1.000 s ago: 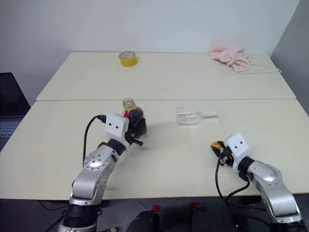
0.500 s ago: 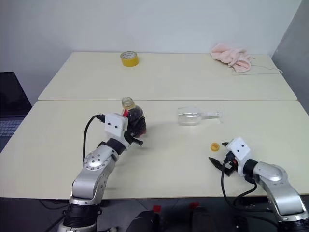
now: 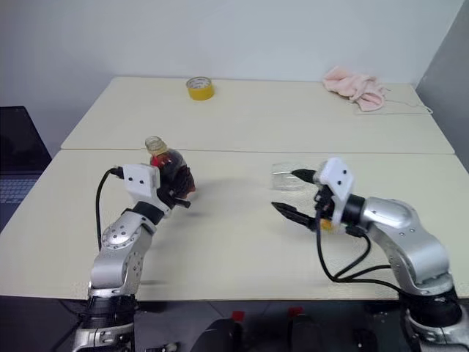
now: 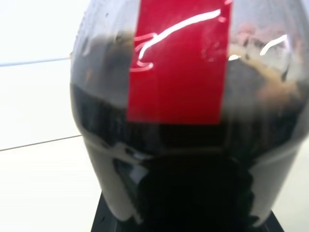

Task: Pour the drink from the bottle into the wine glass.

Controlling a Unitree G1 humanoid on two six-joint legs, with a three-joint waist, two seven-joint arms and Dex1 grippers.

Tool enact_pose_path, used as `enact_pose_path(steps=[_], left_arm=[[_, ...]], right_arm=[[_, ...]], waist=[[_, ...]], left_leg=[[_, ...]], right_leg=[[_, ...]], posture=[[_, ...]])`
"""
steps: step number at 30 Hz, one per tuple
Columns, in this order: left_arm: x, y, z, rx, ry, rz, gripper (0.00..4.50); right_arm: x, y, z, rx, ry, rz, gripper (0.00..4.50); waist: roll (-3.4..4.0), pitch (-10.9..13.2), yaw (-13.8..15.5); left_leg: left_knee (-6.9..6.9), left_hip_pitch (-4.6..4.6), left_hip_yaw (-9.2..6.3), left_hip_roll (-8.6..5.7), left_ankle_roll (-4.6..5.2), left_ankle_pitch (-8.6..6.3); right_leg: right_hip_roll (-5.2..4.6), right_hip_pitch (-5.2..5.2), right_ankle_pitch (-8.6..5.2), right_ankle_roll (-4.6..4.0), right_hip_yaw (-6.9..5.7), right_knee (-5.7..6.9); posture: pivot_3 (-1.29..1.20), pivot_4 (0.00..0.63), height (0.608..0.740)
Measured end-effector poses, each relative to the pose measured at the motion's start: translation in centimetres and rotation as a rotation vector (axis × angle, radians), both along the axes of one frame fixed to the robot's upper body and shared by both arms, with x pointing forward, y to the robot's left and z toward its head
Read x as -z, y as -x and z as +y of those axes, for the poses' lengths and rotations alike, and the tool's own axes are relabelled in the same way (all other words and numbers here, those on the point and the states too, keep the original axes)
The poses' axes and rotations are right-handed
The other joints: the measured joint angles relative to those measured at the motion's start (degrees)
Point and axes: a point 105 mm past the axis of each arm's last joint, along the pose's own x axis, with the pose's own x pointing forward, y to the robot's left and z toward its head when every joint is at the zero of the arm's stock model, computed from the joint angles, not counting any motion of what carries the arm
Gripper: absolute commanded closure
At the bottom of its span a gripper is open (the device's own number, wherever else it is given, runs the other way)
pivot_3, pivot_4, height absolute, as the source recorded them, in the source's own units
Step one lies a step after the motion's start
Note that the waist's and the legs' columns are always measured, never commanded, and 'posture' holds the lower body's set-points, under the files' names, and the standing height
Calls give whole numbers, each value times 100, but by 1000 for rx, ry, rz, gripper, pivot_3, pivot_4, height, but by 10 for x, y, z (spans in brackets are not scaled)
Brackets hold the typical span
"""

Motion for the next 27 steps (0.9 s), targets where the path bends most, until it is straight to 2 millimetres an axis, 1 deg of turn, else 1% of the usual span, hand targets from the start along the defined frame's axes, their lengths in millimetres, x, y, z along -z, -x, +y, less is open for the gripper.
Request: enact_pose_path(steps=[2,5,7,11,12,17,25,27], left_arm=[[0,-6,0,0,5,-7,3601],[4,-12,3,-9,11,-4,3601],[8,-17,5,-25,16,5,3601],[13,-23,9,-52,29,10,3601],[13,-26,14,-78,40,9,3601],[14,-33,32,-164,77,4,3601],[24,-40,33,-176,80,24,3601],[25,-42,33,-177,88,26,2885]], right_arm=[[1,-1,9,-28,9,6,0],[9,-6,14,-24,26,30,0],[13,-5,24,-47,13,48,0],[9,-4,37,-74,-1,31,0],[8,-4,40,-75,-4,27,0],[7,-3,45,-80,-21,26,0],[7,-3,49,-80,-25,34,0],[7,-2,49,-79,-24,36,0]], waist=[[-3,-1,7],[-3,-1,-6],[-3,-1,-22],[-3,-1,-33],[-4,-2,-33],[-4,-2,-34],[-4,-2,-36],[-4,-3,-36]], left_leg=[[-1,-2,-4,-3,0,0],[-1,-5,2,-8,0,0],[-2,-5,2,-6,-1,0],[-3,-6,0,-3,-1,0],[-3,-7,-1,-3,-1,0],[-3,-9,1,-5,-1,1],[-2,-11,1,-5,-1,1],[-2,-11,1,-6,-1,1]], right_leg=[[-3,0,0,0,-4,-3],[-10,-5,1,1,0,-4],[-8,-12,1,1,0,1],[-5,-18,1,1,0,6],[-5,-19,1,1,0,5],[-6,-24,1,1,2,7],[-6,-27,1,1,3,9],[-6,-27,1,1,3,11]], posture=[[0,150,740],[0,150,740],[0,150,740],[0,150,740],[0,150,740],[0,150,740],[0,150,740],[0,150,740]])
